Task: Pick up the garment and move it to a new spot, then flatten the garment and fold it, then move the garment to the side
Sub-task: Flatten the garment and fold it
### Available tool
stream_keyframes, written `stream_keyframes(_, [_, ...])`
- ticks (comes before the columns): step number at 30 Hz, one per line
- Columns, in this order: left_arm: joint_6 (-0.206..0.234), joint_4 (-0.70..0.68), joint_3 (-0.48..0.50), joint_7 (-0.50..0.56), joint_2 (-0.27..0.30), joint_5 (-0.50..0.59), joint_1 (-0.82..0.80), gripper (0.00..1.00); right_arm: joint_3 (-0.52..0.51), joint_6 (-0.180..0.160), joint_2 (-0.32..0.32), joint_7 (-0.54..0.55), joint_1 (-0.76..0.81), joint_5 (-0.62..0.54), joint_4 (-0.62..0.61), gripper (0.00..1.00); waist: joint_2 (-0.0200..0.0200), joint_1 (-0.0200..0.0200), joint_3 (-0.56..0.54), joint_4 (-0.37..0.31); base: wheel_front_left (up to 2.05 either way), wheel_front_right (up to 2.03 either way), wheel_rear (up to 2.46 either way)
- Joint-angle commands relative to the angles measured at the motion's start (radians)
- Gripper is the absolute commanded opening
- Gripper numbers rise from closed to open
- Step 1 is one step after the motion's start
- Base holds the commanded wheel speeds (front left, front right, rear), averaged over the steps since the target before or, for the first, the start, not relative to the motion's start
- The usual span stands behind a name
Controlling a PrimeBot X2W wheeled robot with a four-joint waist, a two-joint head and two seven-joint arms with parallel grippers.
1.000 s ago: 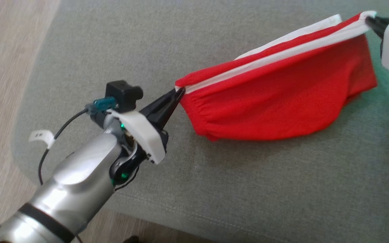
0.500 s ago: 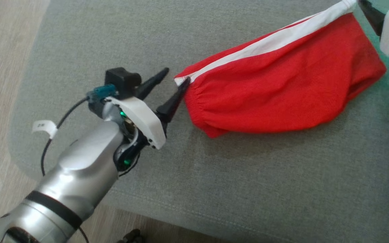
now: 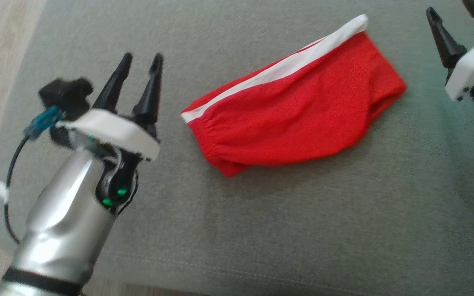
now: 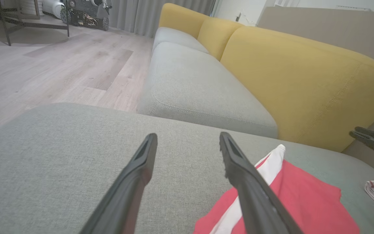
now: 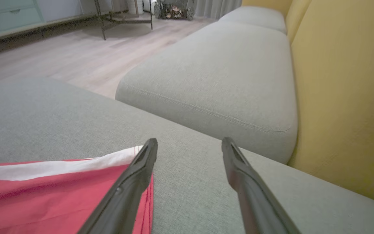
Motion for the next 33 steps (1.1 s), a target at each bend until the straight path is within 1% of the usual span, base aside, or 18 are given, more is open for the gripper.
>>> stream_keyframes(1, [0.006,-0.041,0.059,-0.012,0.041,0.015,-0.011,1.00,-0.014,-0.001,-0.006,-0.035,0.009,-0.008,-0.022,1.00,0.0000,0.0000,-0.045,-0.045,0.00,0.00,0.00])
stream_keyframes(3, [0.012,-0.073,0.105,-0.012,0.036,0.036,0.030,1.00,-0.029,-0.001,0.002,-0.097,0.031,-0.022,-0.021,1.00,0.0000,0.0000,-0.070,-0.069,0.00,0.00,0.00])
stream_keyframes(5, [0.017,-0.104,0.147,-0.012,0.029,0.059,0.069,1.00,-0.048,-0.001,0.015,-0.134,0.058,-0.031,-0.030,1.00,0.0000,0.0000,-0.094,-0.093,0.00,0.00,0.00])
stream_keyframes(8, [0.017,-0.151,0.208,-0.012,0.008,0.090,0.127,1.00,-0.075,-0.001,0.027,-0.161,0.108,-0.060,-0.062,1.00,0.0000,0.0000,-0.122,-0.123,0.00,0.00,0.00])
stream_keyframes(11, [0.002,-0.192,0.246,-0.012,-0.022,0.137,0.191,1.00,-0.135,-0.001,0.036,-0.170,0.167,-0.093,-0.105,1.00,0.0000,0.0000,-0.144,-0.146,0.00,0.00,0.00])
stream_keyframes(13, [-0.004,-0.206,0.269,-0.012,-0.044,0.169,0.232,1.00,-0.204,-0.001,0.040,-0.171,0.210,-0.141,-0.158,1.00,0.0000,0.0000,-0.159,-0.157,0.00,0.00,0.00])
stream_keyframes(16, [-0.013,-0.214,0.298,-0.012,-0.076,0.216,0.288,1.00,-0.362,-0.001,0.071,-0.171,0.317,-0.204,-0.222,1.00,0.0000,0.0000,-0.182,-0.166,0.00,0.00,0.00])
stream_keyframes(17, [-0.015,-0.216,0.309,-0.012,-0.088,0.230,0.305,1.00,-0.412,-0.001,0.084,-0.172,0.356,-0.238,-0.246,1.00,0.0000,0.0000,-0.189,-0.168,0.00,0.00,0.00])
stream_keyframes(20, [-0.022,-0.222,0.341,-0.012,-0.118,0.279,0.353,1.00,-0.560,-0.001,0.151,-0.172,0.486,-0.330,-0.334,1.00,0.0000,0.0000,-0.208,-0.173,0.00,0.00,0.00])
stream_keyframes(23, [-0.031,-0.224,0.363,-0.012,-0.140,0.335,0.400,1.00,-0.664,-0.001,0.233,-0.172,0.613,-0.427,-0.423,1.00,0.0000,0.0000,-0.224,-0.177,0.00,0.00,0.00])
stream_keyframes(26, [-0.030,-0.235,0.397,-0.012,-0.165,0.377,0.446,1.00,-0.723,-0.001,0.302,-0.172,0.715,-0.524,-0.501,1.00,0.0000,0.0000,-0.236,-0.180,0.00,0.00,0.00])
stream_keyframes(29, [-0.040,-0.244,0.412,-0.012,-0.181,0.429,0.494,1.00,-0.763,-0.001,0.359,-0.172,0.797,-0.601,-0.554,1.00,0.0000,0.0000,-0.251,-0.182,0.00,0.00,0.00])
stream_keyframes(30, [-0.042,-0.246,0.420,-0.012,-0.187,0.437,0.510,1.00,-0.774,-0.001,0.377,-0.172,0.820,-0.614,-0.565,1.00,0.0000,0.0000,-0.254,-0.183,0.00,0.00,0.00])
stream_keyframes(31, [-0.042,-0.246,0.420,-0.012,-0.187,0.437,0.510,1.00,-0.774,-0.001,0.377,-0.172,0.820,-0.614,-0.565,1.00,0.0000,0.0000,-0.254,-0.183,0.00,0.00,0.00])
stream_keyframes(32, [-0.046,-0.252,0.433,-0.012,-0.197,0.453,0.539,1.00,-0.788,-0.001,0.403,-0.171,0.855,-0.638,-0.581,1.00,0.0000,0.0000,-0.261,-0.185,0.00,0.00,0.00])
stream_keyframes(33, [-0.049,-0.255,0.435,-0.012,-0.200,0.466,0.551,1.00,-0.793,-0.001,0.412,-0.169,0.868,-0.646,-0.585,1.00,0.0000,0.0000,-0.263,-0.186,0.00,0.00,0.00])
